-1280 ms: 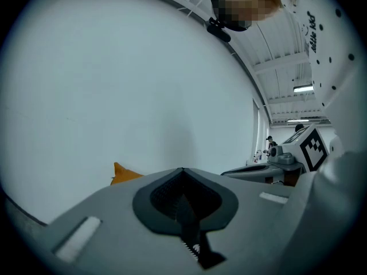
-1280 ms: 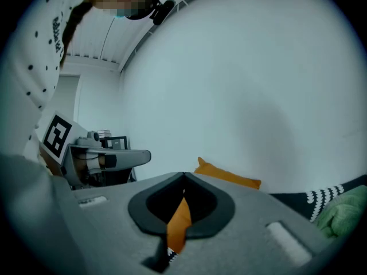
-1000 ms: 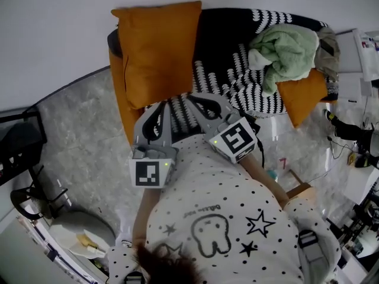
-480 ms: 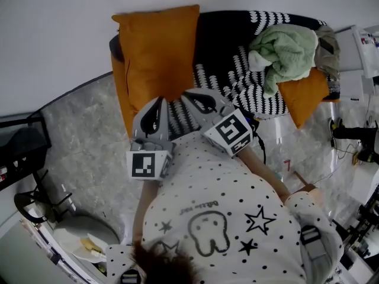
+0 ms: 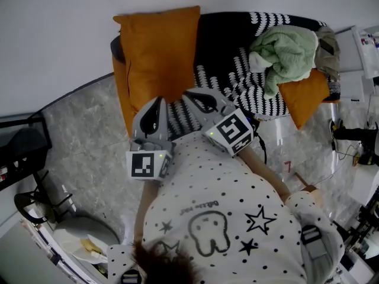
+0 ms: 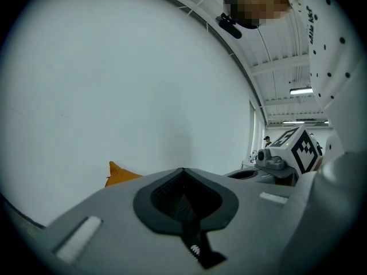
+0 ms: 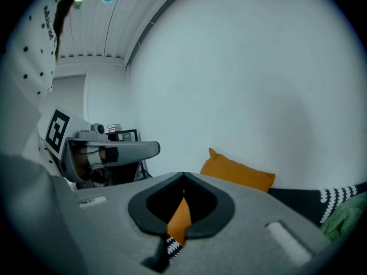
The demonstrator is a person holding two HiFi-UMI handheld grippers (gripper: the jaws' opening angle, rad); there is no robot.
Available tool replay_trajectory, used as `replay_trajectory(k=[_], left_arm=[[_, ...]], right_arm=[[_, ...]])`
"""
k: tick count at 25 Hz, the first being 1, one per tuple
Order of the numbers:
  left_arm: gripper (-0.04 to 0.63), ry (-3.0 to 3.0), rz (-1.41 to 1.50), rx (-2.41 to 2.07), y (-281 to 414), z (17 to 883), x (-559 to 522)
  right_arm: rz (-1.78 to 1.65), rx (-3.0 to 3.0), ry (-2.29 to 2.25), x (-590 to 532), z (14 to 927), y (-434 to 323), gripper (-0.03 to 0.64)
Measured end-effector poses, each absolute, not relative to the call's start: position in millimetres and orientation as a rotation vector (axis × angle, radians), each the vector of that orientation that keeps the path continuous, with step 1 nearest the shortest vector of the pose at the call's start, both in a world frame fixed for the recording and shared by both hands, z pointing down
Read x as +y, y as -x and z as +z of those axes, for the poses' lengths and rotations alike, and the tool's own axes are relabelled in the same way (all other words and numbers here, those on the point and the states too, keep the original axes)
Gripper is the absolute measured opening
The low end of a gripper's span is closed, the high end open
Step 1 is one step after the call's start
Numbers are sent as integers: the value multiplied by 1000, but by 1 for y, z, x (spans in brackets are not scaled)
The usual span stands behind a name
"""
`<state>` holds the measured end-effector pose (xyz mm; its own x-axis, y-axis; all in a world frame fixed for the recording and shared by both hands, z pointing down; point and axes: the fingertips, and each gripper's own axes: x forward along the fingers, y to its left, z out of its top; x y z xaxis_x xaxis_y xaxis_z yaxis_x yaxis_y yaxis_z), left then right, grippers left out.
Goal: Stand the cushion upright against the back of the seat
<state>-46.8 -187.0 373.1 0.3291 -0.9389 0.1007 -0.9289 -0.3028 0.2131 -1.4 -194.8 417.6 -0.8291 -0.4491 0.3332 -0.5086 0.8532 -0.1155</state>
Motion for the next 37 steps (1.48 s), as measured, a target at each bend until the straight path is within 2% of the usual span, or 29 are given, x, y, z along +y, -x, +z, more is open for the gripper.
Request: replay_trajectory(k=[37], left_arm=[[4, -2463, -100, -1576, 40, 364, -195]], right_arm=[[276, -2742, -739, -208, 412, 9, -3]])
